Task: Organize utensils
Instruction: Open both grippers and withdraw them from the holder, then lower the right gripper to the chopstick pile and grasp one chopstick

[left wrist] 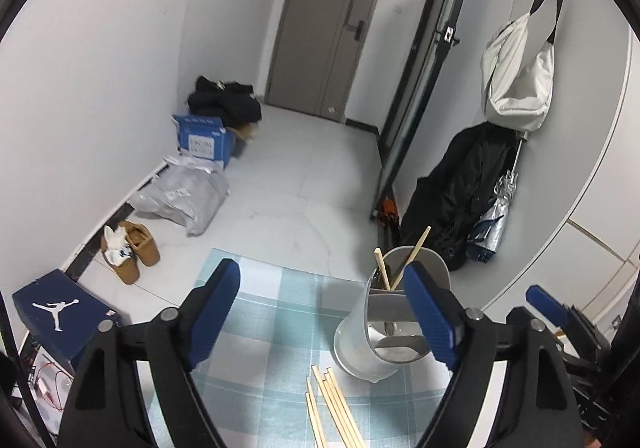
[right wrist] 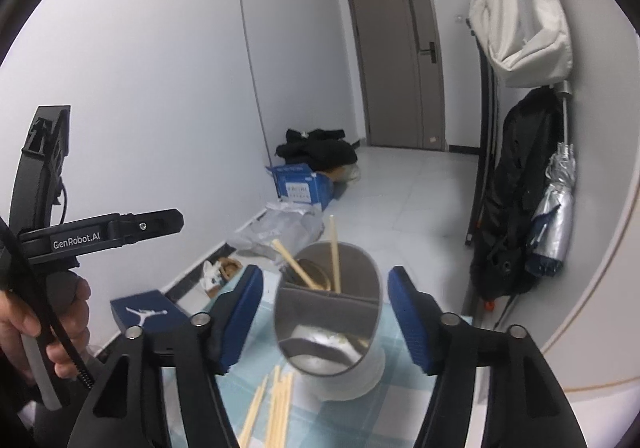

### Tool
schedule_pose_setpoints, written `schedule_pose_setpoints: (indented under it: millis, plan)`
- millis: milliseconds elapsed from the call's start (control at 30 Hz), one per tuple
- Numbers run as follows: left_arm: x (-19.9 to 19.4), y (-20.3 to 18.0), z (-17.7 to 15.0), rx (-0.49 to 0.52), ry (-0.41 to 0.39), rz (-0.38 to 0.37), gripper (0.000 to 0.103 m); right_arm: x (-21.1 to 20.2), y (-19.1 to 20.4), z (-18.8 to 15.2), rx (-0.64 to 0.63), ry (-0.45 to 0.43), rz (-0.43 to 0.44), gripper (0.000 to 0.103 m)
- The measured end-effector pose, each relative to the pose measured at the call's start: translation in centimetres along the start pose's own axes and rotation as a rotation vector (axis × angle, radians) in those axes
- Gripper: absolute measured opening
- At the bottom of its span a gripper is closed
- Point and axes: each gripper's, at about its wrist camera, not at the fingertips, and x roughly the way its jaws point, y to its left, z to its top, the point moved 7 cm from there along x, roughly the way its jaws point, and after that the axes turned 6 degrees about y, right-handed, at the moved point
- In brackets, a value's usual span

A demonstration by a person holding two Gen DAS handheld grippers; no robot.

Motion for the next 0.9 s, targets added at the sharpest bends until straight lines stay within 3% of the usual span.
schedule_pose_setpoints:
  millis: [267,533,633,900]
  plan:
    - [-2.4,0.0,-1.5,0.02,-0.055,0.032,0.095,-2.5,1.8,-2.2,0.038,-0.042,-0.008,0.084]
    - [-3.9,1.0,-3.3,0.011,-0.113,0.106,0.101,-3.8,2.6,-4.4,0.059,-0.053,-0.033,0.091]
    - [-3.8,1.5,-4.1,0.008,-0.106,0.113,0.102,-4.0,2.6,-5.3,0.063,-0.054,-0.071,0.095]
    - [-2.6,2.4,-6.8,-0.003,-0.083,0.128,0.102,-2.8,2.7,-7.8,0.067,-0.006,-0.077,0.096]
